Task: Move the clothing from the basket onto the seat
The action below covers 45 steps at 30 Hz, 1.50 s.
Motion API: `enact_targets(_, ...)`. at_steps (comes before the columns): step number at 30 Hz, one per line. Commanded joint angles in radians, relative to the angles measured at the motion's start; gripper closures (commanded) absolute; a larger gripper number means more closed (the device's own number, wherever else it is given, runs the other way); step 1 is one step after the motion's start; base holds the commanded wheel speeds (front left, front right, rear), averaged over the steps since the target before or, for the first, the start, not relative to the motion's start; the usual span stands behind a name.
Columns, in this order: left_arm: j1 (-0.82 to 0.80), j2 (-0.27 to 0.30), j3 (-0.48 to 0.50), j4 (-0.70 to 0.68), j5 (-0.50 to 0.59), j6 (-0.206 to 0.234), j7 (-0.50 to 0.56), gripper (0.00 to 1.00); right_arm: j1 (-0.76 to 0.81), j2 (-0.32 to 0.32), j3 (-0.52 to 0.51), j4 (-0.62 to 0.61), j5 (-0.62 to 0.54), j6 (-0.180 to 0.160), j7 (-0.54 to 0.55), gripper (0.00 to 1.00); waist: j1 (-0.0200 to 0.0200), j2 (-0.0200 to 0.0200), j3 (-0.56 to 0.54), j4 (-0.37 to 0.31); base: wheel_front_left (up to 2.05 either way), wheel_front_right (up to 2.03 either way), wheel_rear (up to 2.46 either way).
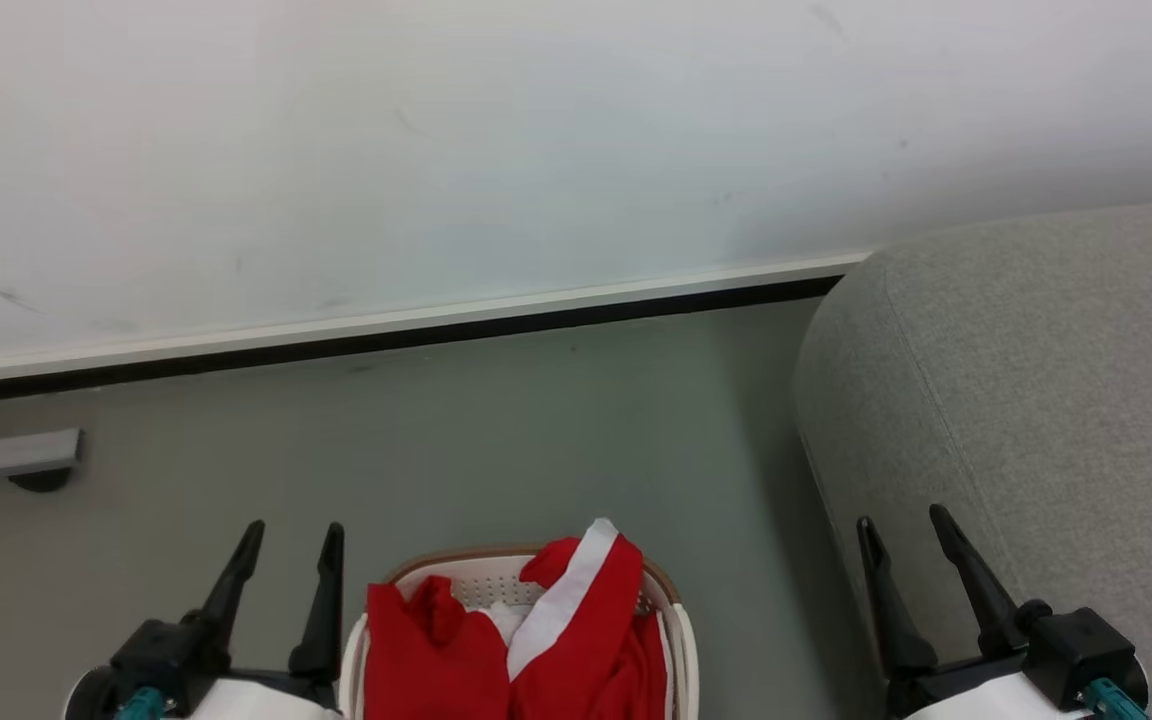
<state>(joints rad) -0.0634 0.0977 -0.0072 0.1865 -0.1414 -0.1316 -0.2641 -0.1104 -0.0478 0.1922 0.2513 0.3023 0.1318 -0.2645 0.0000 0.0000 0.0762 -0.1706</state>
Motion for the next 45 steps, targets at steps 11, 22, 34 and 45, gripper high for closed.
enact_targets(11,-0.079,0.115,-0.107,0.124,-0.012,0.002,0.000,0.00,-0.045,-0.004,0.002,-0.059,-0.012,-0.002,0.000,0.00,0.0000,0.0000,0.121,-0.126,0.00,0.00,0.00)
enact_targets(22,-0.206,0.288,-0.362,0.390,-0.060,0.002,0.007,0.00,-0.070,-0.004,0.019,-0.121,0.030,-0.002,0.000,0.00,0.0000,0.0000,0.224,-0.216,0.00,0.00,0.00)
enact_targets(34,-0.430,0.434,-0.778,0.568,-0.180,0.002,0.133,0.00,-0.078,-0.004,0.027,-0.191,0.084,-0.002,0.000,0.00,0.0000,0.0000,0.378,-0.280,0.00,0.00,0.00)
enact_targets(45,-0.596,0.531,-1.060,0.670,-0.223,0.002,0.248,0.00,-0.083,-0.003,0.066,-0.243,0.153,-0.002,0.000,0.00,0.0000,0.0000,0.508,-0.363,0.00,0.00,0.00)
